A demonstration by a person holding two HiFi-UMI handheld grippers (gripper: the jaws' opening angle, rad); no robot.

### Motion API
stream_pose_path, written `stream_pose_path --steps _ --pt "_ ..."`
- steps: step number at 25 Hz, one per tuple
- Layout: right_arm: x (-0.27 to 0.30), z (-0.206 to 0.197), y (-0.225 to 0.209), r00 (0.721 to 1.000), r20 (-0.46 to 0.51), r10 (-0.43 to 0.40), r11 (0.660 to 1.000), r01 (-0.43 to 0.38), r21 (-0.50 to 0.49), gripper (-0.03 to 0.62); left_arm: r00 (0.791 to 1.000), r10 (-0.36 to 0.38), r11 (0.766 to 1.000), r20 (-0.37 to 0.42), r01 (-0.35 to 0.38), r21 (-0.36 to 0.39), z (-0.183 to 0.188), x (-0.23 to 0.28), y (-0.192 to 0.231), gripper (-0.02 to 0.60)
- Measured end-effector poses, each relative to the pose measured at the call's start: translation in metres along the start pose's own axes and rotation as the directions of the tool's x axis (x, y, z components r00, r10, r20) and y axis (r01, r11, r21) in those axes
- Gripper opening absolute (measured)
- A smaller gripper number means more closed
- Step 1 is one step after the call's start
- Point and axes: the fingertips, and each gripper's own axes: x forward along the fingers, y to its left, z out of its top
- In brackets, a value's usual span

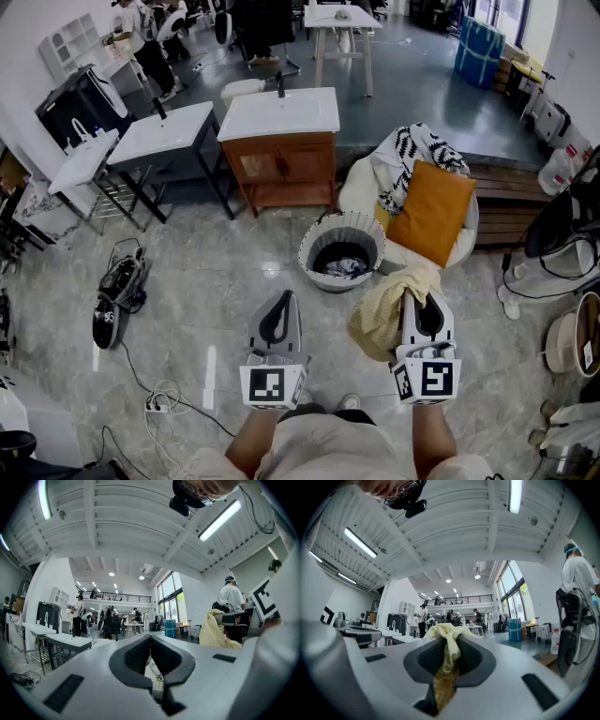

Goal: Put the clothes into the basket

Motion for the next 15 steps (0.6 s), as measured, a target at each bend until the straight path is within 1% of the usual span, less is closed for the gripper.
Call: stream_pose_path --steps 3,5,9,15 --pt "-0.030 0.023 0.014 0.999 0.037 -0.021 0.999 0.022 -0.029 0.037 0.999 -0.008 1.000 0.035 0.008 0.004 0.019 -0.029 -0.001 0.005" --pt "-0.045 0.031 0.028 0.997 0.055 -0.046 0.998 0.048 -0.043 0.037 0.998 -0.021 1.000 0.055 0.021 0.003 0.030 -0.045 0.005 0.005" --pt "-0.050 0.032 0.055 0.997 0.065 -0.051 0.998 0.054 -0.035 0.037 0.997 -0.019 1.000 0.078 0.018 0.011 0.038 -0.068 0.028 0.005" --pt "-0.052 0.034 0.085 0.995 0.080 -0.054 0.998 0.055 -0.013 0.038 0.996 -0.016 1.000 0.093 0.016 -0.002 0.039 -0.090 0.058 0.005"
